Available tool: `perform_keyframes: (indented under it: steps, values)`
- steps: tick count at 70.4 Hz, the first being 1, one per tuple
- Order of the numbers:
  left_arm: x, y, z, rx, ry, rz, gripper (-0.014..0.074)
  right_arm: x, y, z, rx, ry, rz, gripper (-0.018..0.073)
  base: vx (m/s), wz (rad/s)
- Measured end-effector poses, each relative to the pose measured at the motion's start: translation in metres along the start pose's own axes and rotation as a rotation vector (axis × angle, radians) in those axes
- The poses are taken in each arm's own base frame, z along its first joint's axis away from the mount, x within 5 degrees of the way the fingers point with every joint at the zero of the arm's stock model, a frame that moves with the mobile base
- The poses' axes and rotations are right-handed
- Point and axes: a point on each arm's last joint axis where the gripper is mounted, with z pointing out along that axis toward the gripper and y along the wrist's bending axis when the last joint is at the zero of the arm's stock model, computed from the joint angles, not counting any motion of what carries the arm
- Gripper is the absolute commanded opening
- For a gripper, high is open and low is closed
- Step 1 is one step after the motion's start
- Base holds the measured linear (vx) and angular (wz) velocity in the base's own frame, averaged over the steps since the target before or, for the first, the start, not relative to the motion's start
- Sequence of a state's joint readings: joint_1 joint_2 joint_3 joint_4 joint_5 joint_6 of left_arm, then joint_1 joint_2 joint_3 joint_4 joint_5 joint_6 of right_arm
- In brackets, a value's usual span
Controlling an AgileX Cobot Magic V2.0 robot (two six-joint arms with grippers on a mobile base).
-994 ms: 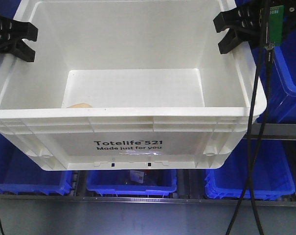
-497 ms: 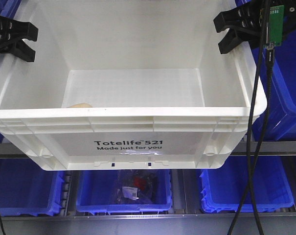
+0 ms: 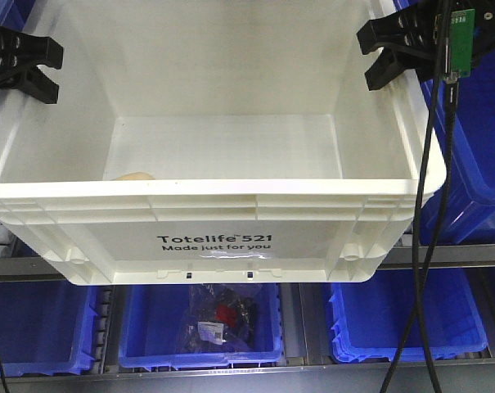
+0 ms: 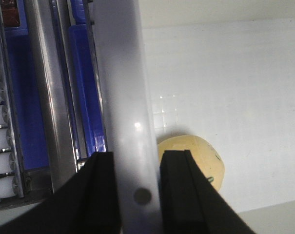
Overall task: Place moving items into box and shelve
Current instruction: 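Hold the crate steady above the roller shelf as the base aligns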
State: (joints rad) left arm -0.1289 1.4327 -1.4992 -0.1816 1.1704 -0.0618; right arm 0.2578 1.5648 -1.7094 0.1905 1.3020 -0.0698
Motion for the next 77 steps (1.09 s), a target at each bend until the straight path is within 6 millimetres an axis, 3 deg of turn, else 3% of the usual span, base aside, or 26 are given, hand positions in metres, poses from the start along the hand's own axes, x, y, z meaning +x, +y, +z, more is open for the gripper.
perform_keyframes:
  steps: [77]
  values:
    - [0.0, 0.0, 0.0, 0.0, 0.0, 0.0, -0.0017, 0.0, 0.0, 0.0, 0.0, 0.0, -0.009, -0.0012, 0.0, 0.0]
